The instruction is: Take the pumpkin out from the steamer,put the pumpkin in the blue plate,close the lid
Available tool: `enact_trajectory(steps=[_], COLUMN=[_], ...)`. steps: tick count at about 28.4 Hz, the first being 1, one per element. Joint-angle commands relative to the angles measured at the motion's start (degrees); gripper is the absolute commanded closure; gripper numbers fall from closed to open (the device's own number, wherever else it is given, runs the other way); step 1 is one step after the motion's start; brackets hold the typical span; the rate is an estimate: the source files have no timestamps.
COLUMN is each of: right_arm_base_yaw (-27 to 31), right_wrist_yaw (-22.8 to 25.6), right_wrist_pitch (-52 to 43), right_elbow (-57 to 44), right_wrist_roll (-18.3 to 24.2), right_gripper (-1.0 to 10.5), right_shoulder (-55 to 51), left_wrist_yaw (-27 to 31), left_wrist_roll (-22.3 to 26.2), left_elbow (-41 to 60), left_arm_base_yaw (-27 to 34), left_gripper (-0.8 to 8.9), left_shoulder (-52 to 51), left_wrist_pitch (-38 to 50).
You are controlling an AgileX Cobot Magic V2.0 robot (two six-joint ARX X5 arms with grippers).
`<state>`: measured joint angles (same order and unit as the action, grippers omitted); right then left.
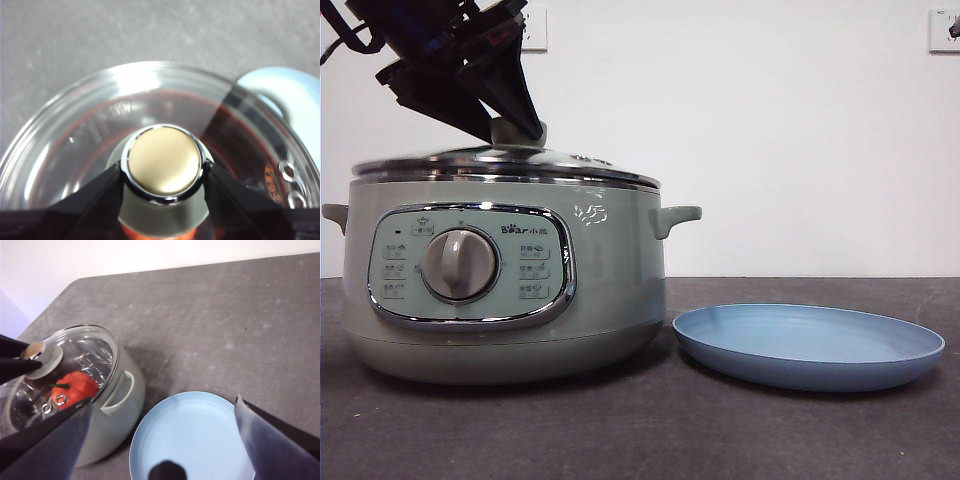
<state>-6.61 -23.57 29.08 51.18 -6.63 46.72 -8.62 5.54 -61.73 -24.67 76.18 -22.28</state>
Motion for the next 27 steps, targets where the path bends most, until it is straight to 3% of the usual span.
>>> enact_trajectory(steps=[1,5,10,18,27], right_arm_base_yaw=[0.1,-0.2,-3.2,-12.9,-26.4], right_wrist_yaw=[0.0,-0.4,-0.4,-0.4,-0.1], right_wrist_pitch=[-0.4,-1.2,-2.0,-2.0,2.3], right_elbow=[0.1,0.1,0.7,7.4,24.7], right_wrist_roll=[-0.3,-0.3,-0.4,0.7,4.4], right_gripper=[4.7,4.7,4.7,4.7,4.7], right_shoulder=[0.2,1.1,4.3,15.7,34.9], left_wrist_yaw=[-0.3,0.7,5.9,15.1,28.3], left_wrist_roll=[0.7,0.7,0.7,0.7,0.7], left_elbow=[-0.2,-0.2,-0.2,-0.2,-0.2], left_arm_base_yaw=[-0.2,-0.1,-0.1,-0.1,-0.1], left_gripper=[8.22,8.22,8.22,8.22,8.22], left_shoulder=[-3.2,-7.0,-13.1,-24.5,-34.2], left_wrist_pitch=[4.3,5.8,5.6,2.4,-3.7])
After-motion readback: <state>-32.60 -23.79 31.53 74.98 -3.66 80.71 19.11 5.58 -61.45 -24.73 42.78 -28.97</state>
